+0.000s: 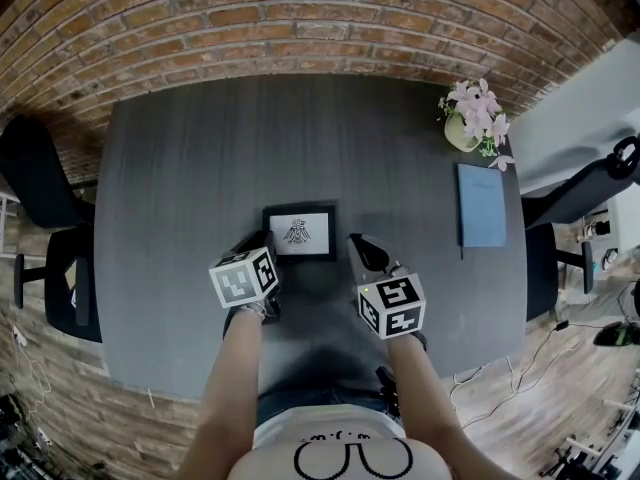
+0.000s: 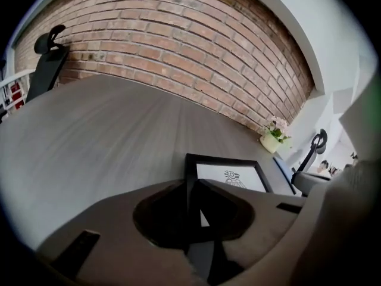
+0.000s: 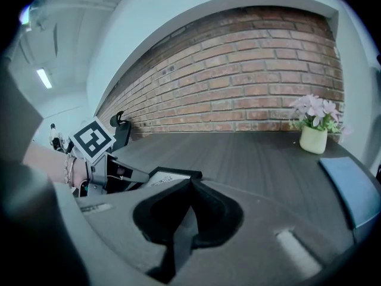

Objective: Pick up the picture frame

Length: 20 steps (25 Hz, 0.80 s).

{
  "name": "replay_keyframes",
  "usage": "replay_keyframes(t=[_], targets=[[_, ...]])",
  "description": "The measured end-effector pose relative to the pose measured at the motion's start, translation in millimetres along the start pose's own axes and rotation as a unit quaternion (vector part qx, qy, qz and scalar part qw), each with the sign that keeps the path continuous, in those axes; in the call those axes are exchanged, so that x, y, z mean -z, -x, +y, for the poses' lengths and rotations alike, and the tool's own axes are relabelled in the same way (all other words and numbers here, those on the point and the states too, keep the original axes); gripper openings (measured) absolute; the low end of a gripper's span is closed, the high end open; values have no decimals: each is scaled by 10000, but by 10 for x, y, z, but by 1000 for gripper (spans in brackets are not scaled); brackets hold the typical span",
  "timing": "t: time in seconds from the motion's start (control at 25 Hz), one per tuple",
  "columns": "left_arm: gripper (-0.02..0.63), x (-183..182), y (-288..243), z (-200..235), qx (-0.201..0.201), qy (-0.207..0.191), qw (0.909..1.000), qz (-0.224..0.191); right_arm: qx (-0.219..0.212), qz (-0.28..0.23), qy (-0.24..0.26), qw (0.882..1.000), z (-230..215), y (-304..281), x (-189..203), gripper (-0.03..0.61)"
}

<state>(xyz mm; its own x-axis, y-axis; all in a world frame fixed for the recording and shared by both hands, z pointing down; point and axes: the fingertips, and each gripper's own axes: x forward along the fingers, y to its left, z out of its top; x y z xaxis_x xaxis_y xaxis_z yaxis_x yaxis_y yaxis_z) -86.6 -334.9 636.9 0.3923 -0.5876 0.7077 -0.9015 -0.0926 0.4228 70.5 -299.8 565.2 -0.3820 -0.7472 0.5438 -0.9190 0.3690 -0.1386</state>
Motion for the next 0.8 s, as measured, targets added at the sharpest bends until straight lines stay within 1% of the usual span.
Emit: replay_keyframes(t=[0.12,0.2,0.28,0.36,0.4,0.48,0.56,0.64,0.72,0.8], targets=[[66,-3,3,-5,212,222,9995,46,1,-18,-32,10000,8,10,-13,-3],[66,-3,6,0,283,306,9991,75,-28,-26,-70,10000,17,15,-20,-3],[66,-1,9,1,307,340,9989,93,-114,-2,-153,9998,32,11,-25,-3],[66,0,10,0,326,349,9988,106,-290,59,-314,9991,52,-7,-28,-3],[66,1,10,0,336,345,9988,112,-433,102,-442,9980,70,-23,-28,11],[66,2,10,2,346,316,9988,122,-826,233,-790,9932,122,-62,-23,96],[66,1,12,3,338,270,9990,125,-1246,355,-1202,9843,169,-101,-36,174],[66,-1,12,1,335,242,9991,126,-1597,481,-1594,9730,192,-141,-52,226],[66,0,8,-1,343,247,9990,130,-1813,612,-1864,9637,188,-189,-57,253],[66,2,7,0,349,255,9990,142,-1883,730,-2019,9583,158,-249,-48,253]])
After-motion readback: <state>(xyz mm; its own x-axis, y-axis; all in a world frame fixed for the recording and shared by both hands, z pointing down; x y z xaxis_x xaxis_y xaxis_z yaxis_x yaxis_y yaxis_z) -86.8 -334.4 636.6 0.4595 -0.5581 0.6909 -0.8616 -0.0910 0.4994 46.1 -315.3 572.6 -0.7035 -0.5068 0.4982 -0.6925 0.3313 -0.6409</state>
